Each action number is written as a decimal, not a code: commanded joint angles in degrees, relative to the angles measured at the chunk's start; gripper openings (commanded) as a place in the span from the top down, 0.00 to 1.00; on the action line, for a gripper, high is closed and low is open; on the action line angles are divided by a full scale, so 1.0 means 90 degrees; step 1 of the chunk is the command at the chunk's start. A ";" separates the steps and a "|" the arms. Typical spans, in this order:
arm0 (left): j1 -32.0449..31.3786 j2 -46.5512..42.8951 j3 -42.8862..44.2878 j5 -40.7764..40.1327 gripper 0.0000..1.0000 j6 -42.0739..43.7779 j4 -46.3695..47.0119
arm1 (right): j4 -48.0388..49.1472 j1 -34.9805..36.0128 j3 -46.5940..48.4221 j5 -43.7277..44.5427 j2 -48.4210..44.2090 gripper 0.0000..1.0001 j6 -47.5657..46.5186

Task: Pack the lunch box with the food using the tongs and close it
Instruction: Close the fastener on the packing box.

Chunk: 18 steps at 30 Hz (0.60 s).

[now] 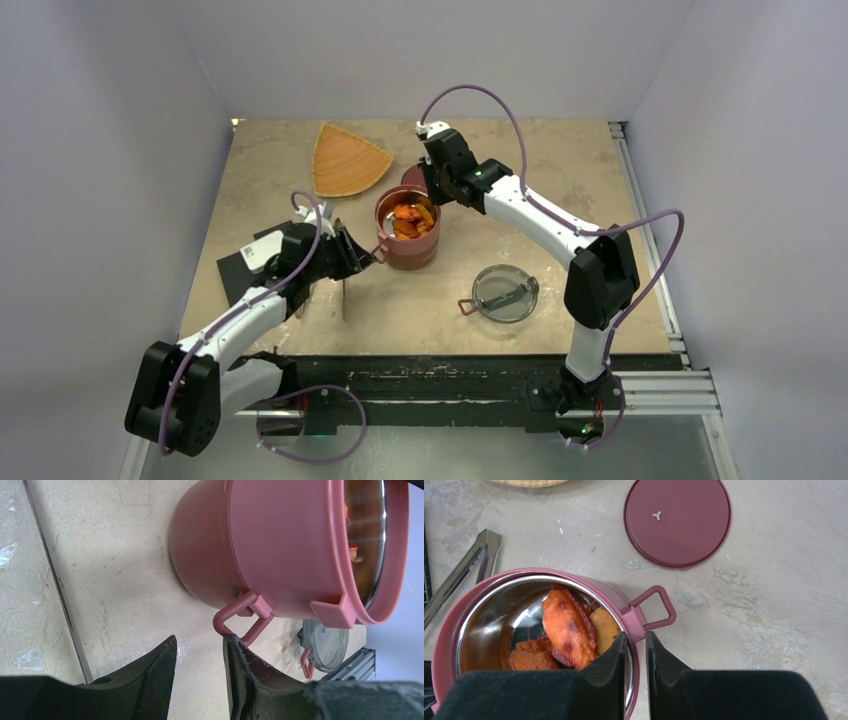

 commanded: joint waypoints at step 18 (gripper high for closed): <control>-0.0043 0.0859 -0.0133 0.0232 0.63 -0.0351 0.1422 | 0.0074 -0.0013 -0.0310 0.0519 -0.0513 1.00 0.0133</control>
